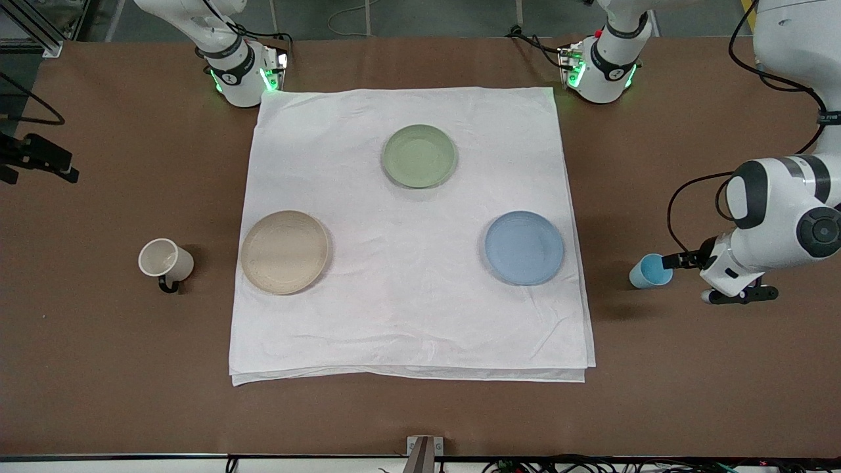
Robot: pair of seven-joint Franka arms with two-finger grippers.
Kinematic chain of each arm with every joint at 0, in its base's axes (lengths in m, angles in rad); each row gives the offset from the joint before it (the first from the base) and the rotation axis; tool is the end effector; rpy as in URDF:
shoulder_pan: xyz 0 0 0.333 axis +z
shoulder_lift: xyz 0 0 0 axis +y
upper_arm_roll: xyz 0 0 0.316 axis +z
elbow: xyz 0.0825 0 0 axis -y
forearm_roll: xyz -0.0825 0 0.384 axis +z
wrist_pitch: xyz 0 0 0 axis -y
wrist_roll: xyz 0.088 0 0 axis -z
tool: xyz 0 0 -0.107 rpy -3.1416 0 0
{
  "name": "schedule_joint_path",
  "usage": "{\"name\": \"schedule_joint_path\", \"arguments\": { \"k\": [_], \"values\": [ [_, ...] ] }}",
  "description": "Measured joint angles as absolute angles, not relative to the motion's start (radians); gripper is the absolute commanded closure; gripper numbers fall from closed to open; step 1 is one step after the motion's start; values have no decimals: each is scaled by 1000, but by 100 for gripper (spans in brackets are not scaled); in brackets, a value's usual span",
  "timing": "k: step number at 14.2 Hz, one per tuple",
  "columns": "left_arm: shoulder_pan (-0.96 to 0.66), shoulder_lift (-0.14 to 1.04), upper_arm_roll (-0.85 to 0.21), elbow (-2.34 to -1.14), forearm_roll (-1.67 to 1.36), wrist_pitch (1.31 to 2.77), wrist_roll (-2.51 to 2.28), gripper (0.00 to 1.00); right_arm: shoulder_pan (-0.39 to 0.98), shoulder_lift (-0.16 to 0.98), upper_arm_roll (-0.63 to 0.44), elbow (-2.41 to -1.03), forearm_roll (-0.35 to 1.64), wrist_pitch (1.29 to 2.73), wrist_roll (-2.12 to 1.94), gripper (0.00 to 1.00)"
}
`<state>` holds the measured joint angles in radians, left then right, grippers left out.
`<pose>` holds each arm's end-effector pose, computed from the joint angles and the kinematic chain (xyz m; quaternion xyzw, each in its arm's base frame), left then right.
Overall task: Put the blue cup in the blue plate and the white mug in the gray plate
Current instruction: 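Grasp the blue cup with the left gripper while the right gripper grasps the mug, then carry the blue cup onto the blue plate with the left gripper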
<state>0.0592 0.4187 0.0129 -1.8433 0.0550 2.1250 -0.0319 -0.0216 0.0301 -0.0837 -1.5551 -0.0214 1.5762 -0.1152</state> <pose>0.6231 0.0470 0.2890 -0.9967 -0.0354 0.0689 0.0236 0.5608 -0.0608 0.6156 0.9999 0.0051 -0.0057 0.0114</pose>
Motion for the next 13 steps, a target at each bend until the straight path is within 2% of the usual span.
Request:
{"name": "schedule_joint_path", "arguments": {
  "k": [2, 3, 5, 7, 8, 10, 13],
  "values": [
    [61, 439, 13, -1862, 55, 2172, -32, 17, -38, 85, -85, -1557, -22, 1637, -118, 0],
    [62, 451, 13, -1864, 55, 2192, -32, 25, -46, 119, -86, -1557, -23, 1661, -120, 0],
    [66, 476, 14, -1866, 55, 2222, -32, 55, -72, 193, -87, -1560, -23, 1689, -120, 0],
    [66, 495, 14, -1866, 55, 2234, -32, 93, -109, 274, -87, -1566, -23, 1719, -127, 0],
    [66, 499, 14, -1866, 55, 2235, -32, 100, -116, 309, -87, -1571, -23, 1754, -128, 0],
    [66, 499, 12, -1864, 55, 2236, -32, 100, -111, 351, -81, -1613, -22, 1859, -129, 0],
    [65, 485, 6, -1846, 55, 2237, -32, 100, -94, 368, -71, -1750, -22, 2070, -128, 0]
  ]
}}
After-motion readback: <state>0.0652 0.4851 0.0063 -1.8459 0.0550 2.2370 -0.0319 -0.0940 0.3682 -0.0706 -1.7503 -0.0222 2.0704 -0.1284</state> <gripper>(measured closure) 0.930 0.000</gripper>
